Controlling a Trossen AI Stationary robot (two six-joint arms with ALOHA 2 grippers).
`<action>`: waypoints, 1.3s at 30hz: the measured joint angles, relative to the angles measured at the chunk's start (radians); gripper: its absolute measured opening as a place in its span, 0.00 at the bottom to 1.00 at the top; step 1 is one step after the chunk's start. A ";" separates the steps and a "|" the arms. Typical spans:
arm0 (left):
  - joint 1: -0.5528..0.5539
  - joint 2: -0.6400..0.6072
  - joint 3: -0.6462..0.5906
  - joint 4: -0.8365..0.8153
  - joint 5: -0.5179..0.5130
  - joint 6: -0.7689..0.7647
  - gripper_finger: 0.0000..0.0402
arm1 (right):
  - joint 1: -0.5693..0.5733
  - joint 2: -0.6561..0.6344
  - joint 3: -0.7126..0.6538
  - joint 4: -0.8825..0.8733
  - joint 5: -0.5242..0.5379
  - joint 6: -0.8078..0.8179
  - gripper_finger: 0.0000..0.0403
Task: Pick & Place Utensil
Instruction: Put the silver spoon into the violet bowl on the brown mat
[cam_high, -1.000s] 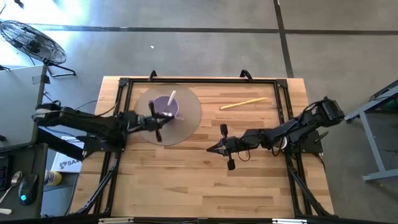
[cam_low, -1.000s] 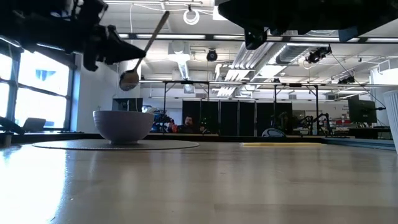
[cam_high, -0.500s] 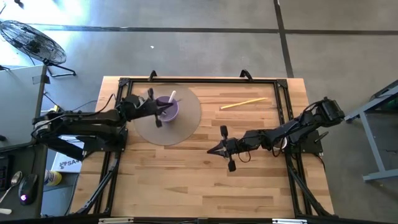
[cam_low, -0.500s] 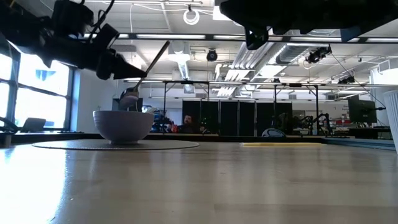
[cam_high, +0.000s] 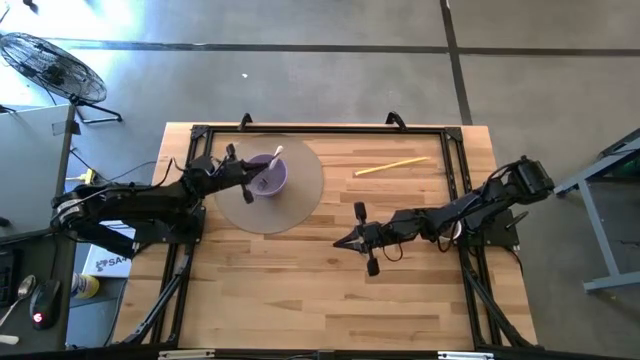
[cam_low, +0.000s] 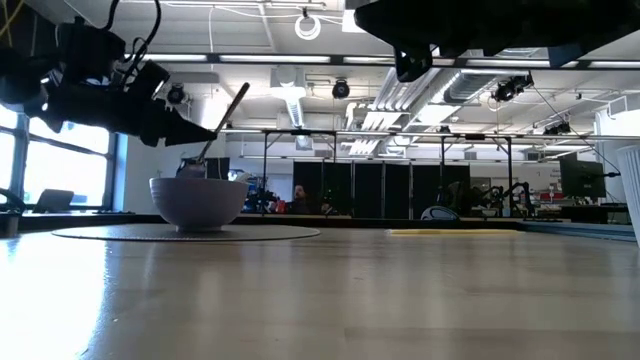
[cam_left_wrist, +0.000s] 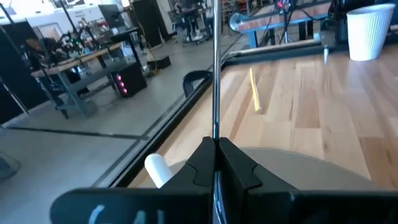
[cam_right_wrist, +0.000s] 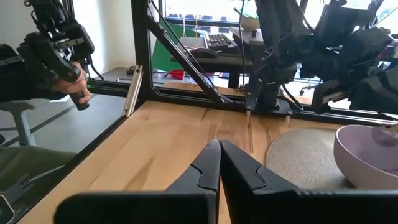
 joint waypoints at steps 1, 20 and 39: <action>0.000 0.000 0.000 -0.011 -0.002 0.002 0.00 | 0.000 0.000 0.000 0.000 0.000 0.000 0.01; -0.001 0.036 -0.001 -0.115 0.013 0.051 0.00 | 0.000 0.000 0.000 0.001 -0.001 -0.001 0.01; -0.001 0.197 0.006 -0.011 0.005 0.106 0.00 | 0.000 0.000 0.000 0.001 -0.001 -0.002 0.01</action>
